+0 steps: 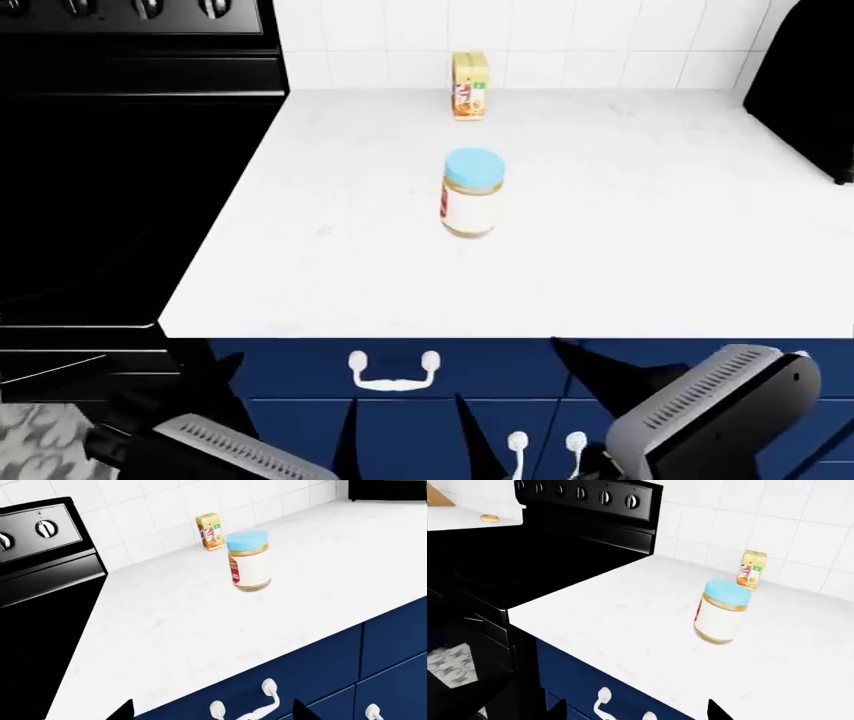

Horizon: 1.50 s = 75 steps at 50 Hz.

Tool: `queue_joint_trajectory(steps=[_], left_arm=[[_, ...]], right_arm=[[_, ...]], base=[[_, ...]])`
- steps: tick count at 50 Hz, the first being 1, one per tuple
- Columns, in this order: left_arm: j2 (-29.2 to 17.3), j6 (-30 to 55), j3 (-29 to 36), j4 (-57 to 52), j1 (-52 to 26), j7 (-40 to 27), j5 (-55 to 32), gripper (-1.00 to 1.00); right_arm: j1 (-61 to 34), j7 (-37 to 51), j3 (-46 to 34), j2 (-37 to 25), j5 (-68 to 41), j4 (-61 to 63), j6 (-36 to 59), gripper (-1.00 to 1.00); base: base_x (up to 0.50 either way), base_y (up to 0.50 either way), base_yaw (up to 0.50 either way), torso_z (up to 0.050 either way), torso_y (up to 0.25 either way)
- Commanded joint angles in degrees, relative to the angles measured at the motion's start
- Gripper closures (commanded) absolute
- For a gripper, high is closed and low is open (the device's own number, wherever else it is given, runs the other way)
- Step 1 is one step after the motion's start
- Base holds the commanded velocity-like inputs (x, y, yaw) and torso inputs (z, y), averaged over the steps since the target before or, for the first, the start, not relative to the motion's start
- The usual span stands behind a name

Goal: Pick the peanut butter and yogurt from the counter and place them in the cabinets closest to them.

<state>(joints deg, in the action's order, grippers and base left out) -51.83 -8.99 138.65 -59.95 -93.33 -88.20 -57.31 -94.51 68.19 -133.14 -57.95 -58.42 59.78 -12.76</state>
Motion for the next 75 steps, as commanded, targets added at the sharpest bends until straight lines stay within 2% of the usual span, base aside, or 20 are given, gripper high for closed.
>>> queue_joint_trajectory(steps=[1, 40, 56, 68, 75], left_arm=[[0.9, -2.7, 5.8, 0.0, -4.4, -1.8, 0.8, -1.0], [2.0, -1.5, 3.7, 0.0, -3.4, -1.8, -0.6, -1.0], [1.9, -1.4, 3.6, 0.0, -3.1, -1.8, -0.2, -1.0], [2.0, -1.0, 3.0, 0.0, -2.6, -1.8, -0.3, -1.0], [2.1, -0.8, 2.7, 0.0, -2.5, -1.8, -0.4, -1.0]], right_arm=[[-7.9, 2.9, -11.9, 2.2, 2.8, -0.3, -6.5, -1.0], [-10.6, 4.6, -18.1, 4.5, 5.6, -0.8, -10.9, -1.0], [-10.2, 4.6, -18.7, 4.5, 6.2, -1.1, -12.4, -1.0], [-11.4, -1.7, -16.6, 7.0, -4.1, -9.6, -17.7, -1.0], [-10.0, -2.6, -16.2, 7.6, -5.2, -11.4, -18.3, -1.0]], base=[[0.5, 0.0, 0.0, 0.0, 0.0], [0.5, 0.0, 0.0, 0.0, 0.001], [0.0, 0.0, 0.0, 0.0, 0.001], [0.0, 0.0, 0.0, 0.0, 0.0], [0.0, 0.0, 0.0, 0.0, 0.0]])
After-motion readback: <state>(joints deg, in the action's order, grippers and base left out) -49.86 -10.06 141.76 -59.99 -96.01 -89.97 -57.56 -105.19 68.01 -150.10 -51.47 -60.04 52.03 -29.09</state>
